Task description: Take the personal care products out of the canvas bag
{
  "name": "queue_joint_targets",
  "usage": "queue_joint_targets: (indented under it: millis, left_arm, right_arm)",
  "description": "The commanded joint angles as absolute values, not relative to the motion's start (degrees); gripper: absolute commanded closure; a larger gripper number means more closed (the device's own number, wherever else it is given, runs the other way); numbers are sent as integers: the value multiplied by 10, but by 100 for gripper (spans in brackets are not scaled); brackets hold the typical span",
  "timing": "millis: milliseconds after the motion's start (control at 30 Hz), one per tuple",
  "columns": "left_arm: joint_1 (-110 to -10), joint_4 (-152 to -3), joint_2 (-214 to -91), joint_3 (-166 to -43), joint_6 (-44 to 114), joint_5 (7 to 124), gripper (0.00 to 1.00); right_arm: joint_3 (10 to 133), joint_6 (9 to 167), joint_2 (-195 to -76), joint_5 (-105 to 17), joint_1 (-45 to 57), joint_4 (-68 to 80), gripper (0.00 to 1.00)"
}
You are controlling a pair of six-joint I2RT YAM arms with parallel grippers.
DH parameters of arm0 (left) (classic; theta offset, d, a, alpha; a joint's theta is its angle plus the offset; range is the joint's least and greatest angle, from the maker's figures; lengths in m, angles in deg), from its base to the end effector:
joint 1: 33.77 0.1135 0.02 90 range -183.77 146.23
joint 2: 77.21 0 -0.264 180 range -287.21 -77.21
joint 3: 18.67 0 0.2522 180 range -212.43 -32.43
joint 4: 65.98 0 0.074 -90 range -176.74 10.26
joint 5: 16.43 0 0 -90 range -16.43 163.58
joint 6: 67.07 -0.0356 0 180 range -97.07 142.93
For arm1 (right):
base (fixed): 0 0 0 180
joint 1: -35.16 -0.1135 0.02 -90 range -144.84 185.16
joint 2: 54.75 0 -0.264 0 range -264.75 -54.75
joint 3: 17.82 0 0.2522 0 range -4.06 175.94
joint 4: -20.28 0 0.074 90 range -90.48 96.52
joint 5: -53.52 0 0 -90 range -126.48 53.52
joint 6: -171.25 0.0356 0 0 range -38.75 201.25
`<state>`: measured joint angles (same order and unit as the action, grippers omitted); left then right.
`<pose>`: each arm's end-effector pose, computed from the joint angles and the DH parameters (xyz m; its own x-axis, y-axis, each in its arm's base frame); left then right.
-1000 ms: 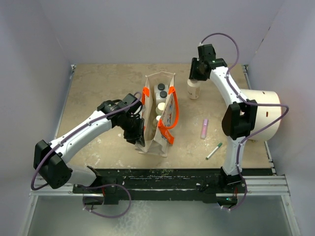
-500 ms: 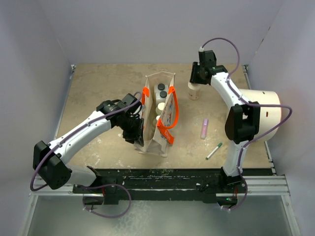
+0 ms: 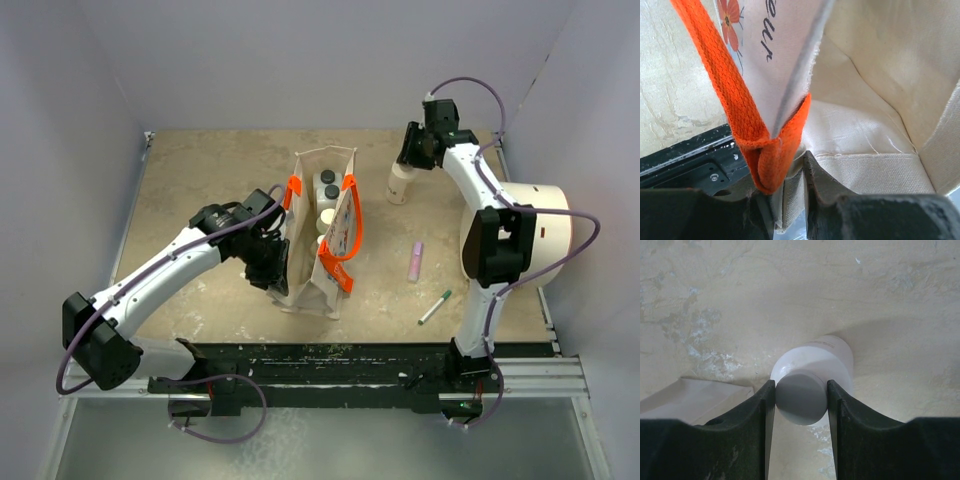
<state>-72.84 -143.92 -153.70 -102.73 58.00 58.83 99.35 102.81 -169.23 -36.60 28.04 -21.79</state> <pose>0.1843 -0.1613 0.3013 -0.9868 0.0854 -0.1373 0.1330 0.9115 -0.3892 0.4624 0.0578 0.2961 -0.6317 0.2914 -0.7184 0.1146 0.9516 0.2853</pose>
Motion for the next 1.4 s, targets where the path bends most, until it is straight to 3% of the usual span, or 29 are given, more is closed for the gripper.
queue_joint_targets:
  millis: [0, 133, 467, 667, 833, 1000, 1167, 1367]
  left_arm:
    - [-727, -1451, -1532, -1058, 555, 609, 72]
    - [-726, -1452, -1542, -1069, 550, 611, 72]
    - [-727, -1455, -1543, -1079, 544, 610, 71]
    - [-727, -1463, -1523, -1082, 540, 614, 58]
    - [-727, -1459, -1492, -1071, 536, 629, 50]
    - [-726, -1454, -1483, -1068, 529, 629, 50]
    - [-726, -1443, -1479, -1060, 517, 615, 50]
    - [-727, -1442, -1490, -1048, 495, 609, 46]
  right_arm:
    - [1010, 997, -1706, -351, 284, -298, 51]
    - [1033, 984, -1707, -350, 284, -307, 39]
    - [1126, 972, -1684, -326, 284, -387, 32]
    - [1076, 982, -1582, -352, 277, -397, 31]
    - [996, 1021, -1484, -459, 191, -374, 33]
    - [1048, 1067, -1457, -526, 52, -435, 35]
    - [990, 1120, -1424, -604, -8, -423, 47]
    - [854, 1119, -1417, -526, -81, -397, 54]
